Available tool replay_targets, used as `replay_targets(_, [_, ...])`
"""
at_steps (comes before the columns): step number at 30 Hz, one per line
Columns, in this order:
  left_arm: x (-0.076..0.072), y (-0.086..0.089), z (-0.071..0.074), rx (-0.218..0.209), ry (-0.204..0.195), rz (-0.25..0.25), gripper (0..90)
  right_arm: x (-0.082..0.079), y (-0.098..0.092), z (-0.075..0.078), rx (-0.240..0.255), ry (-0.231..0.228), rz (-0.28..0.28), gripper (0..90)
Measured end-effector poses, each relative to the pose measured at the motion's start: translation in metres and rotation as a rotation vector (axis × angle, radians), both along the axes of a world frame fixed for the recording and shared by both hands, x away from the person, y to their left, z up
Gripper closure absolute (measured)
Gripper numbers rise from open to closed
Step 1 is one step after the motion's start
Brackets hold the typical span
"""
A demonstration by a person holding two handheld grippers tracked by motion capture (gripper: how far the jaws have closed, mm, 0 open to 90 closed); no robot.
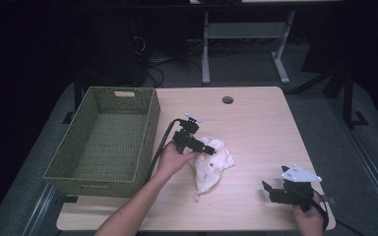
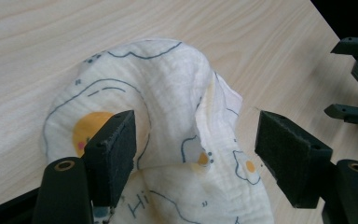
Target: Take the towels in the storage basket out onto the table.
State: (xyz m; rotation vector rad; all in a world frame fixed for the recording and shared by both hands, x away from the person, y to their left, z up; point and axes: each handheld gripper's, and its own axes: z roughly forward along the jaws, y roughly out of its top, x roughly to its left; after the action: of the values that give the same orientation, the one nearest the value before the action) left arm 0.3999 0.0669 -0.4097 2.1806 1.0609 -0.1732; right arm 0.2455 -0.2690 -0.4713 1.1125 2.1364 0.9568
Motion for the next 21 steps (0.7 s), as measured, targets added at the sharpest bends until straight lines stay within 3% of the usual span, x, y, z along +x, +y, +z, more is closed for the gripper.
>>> replay_targets(5, [-0.004, 0.003, -0.001, -0.011, -0.015, 0.019, 28.6, -0.001, 0.0, 0.0, 0.002, 0.002, -0.002, 13.3])
replay_targets(9, [-0.01, 0.005, -0.001, -0.064, 0.016, 0.007, 27.3, -0.001, 0.001, 0.0, 0.005, 0.009, -0.004, 13.3])
replay_targets(21, [-0.029, 0.015, -0.002, -0.036, -0.026, -0.015, 27.0, -0.001, 0.001, 0.0, 0.001, 0.003, -0.003, 13.3])
